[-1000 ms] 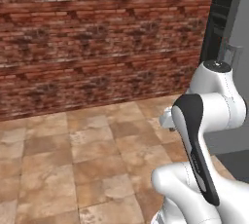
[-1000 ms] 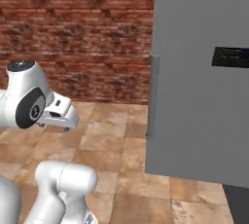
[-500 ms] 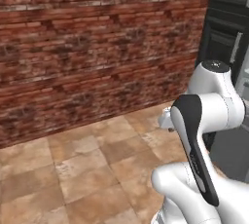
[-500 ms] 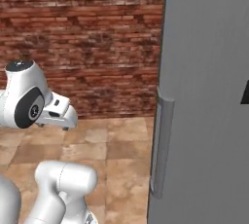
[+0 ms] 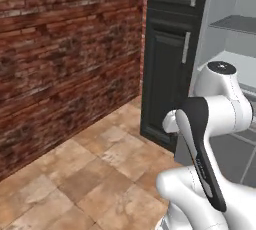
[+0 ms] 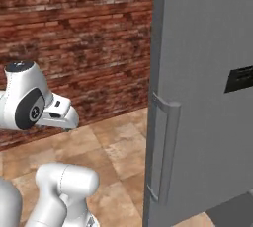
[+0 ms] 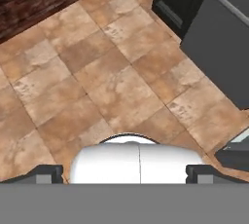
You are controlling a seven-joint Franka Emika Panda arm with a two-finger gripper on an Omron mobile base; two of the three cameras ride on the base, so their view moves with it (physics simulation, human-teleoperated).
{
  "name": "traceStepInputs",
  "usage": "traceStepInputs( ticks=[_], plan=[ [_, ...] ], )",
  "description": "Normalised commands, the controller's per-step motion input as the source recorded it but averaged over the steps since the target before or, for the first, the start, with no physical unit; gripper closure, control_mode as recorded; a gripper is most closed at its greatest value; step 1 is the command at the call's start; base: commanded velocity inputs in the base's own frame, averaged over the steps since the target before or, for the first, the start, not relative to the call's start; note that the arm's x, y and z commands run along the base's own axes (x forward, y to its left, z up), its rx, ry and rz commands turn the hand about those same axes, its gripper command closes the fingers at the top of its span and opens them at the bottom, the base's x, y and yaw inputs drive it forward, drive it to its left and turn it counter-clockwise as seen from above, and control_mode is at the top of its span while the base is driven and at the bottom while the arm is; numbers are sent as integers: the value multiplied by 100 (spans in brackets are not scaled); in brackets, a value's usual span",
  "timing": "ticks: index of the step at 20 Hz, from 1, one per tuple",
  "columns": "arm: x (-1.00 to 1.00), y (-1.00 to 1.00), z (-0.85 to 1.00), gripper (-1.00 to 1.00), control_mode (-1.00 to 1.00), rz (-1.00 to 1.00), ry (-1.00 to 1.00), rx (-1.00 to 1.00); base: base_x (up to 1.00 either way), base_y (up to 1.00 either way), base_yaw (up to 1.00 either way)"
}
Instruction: Grab the lime and garlic from the fridge, place them in the blender, close the lid, and turn on the blender to create a marinade.
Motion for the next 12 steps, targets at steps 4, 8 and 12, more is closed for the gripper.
traceStepInputs(
  ticks=[4,8,12],
  plan=[
    [0,0,0,-100,100,0,0,0,46,19,-78],
    [0,0,0,-100,100,0,0,0,59,28,-74],
    [0,0,0,-100,100,0,0,0,83,24,-66]
  ],
)
